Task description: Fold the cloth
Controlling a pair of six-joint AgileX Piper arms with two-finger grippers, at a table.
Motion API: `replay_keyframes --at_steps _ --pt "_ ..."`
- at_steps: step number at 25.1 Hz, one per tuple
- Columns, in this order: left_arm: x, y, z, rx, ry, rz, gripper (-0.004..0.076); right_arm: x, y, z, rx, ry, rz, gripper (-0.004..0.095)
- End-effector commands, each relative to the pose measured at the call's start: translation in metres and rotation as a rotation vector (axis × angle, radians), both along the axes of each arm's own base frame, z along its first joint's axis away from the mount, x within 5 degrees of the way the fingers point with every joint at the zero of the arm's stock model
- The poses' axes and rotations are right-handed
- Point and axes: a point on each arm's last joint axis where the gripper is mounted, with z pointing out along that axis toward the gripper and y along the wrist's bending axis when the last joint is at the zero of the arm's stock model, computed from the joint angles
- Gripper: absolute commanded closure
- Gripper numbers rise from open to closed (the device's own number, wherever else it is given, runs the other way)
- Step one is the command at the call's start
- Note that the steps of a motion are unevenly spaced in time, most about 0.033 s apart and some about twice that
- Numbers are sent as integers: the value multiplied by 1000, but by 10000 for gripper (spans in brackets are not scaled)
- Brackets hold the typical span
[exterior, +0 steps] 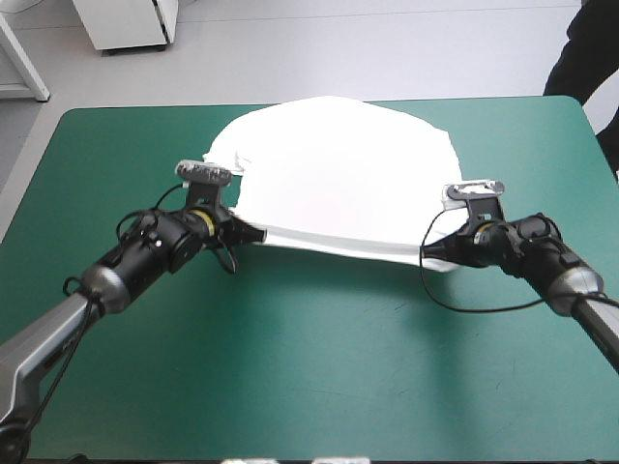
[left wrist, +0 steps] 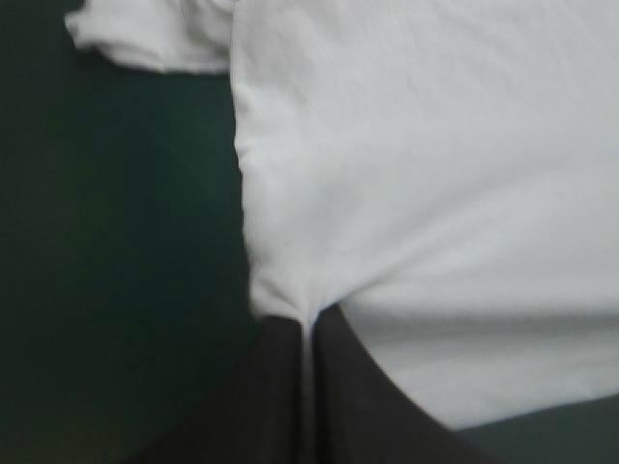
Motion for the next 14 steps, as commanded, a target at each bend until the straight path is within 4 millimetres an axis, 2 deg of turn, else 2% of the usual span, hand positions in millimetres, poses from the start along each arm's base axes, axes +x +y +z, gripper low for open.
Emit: replay_keyframes --at_steps 1,2,5,10,14 --pt "-40 2 8 -72 -53 -23 734 -28 -6 12 48 -52 -14 925" --pt "-55 3 1 -67 -18 -29 734 -41 -8 10 58 -28 -18 925" --pt "-80 6 -11 -62 54 -19 734 -63 -10 7 54 11 -9 925" --pt "-121 14 -23 -62 136 -6 734 -95 -7 5 64 78 29 925" --pt "-162 26 -30 -63 216 9 734 -125 -7 -2 111 173 29 925"
